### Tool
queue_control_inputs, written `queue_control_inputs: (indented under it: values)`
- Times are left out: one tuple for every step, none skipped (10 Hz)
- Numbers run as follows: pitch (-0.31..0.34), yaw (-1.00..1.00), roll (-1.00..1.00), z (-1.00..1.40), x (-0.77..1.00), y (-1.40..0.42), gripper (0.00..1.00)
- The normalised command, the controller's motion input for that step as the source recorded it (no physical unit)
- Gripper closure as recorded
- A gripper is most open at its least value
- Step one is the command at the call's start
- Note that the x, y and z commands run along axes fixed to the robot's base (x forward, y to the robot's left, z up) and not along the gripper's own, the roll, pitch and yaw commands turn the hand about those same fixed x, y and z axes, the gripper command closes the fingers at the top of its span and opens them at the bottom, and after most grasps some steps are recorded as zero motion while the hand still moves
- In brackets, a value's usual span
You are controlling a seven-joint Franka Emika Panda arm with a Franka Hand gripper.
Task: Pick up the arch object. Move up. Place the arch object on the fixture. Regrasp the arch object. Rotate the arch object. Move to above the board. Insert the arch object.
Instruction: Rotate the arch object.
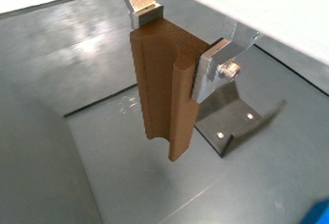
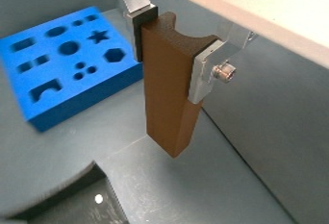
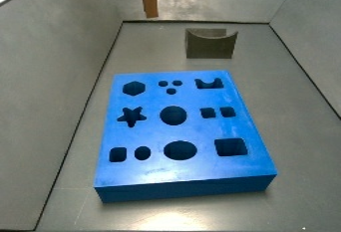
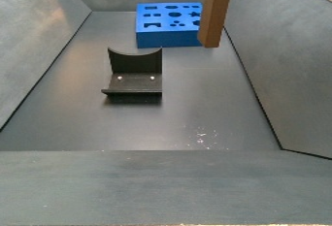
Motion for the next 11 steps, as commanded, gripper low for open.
queue_control_inputs:
  values:
    - [0.031, -1.00, -0.04, 0.01, 0.00, 0.02, 1.00]
    - [0.032, -1.00, -0.04, 0.01, 0.00, 0.02, 1.00]
    - [0.035, -1.00, -0.04, 0.01, 0.00, 0.02, 1.00]
    - [0.037, -1.00, -0.04, 0.01, 0.00, 0.02, 1.00]
    - [0.041, -1.00, -0.05, 0.01, 0.00, 0.02, 1.00]
    - [0.043, -1.00, -0.05, 0.01, 0.00, 0.02, 1.00]
    - [0.049, -1.00, -0.06, 0.01, 0.00, 0.02, 1.00]
    - [0.054, -1.00, -0.06, 0.01, 0.00, 0.02, 1.00]
    - [0.060, -1.00, -0.07, 0.01, 0.00, 0.02, 1.00]
    - [0.070, -1.00, -0.08, 0.01, 0.00, 0.02, 1.00]
    - [0.080, -1.00, -0.10, 0.01, 0.00, 0.02, 1.00]
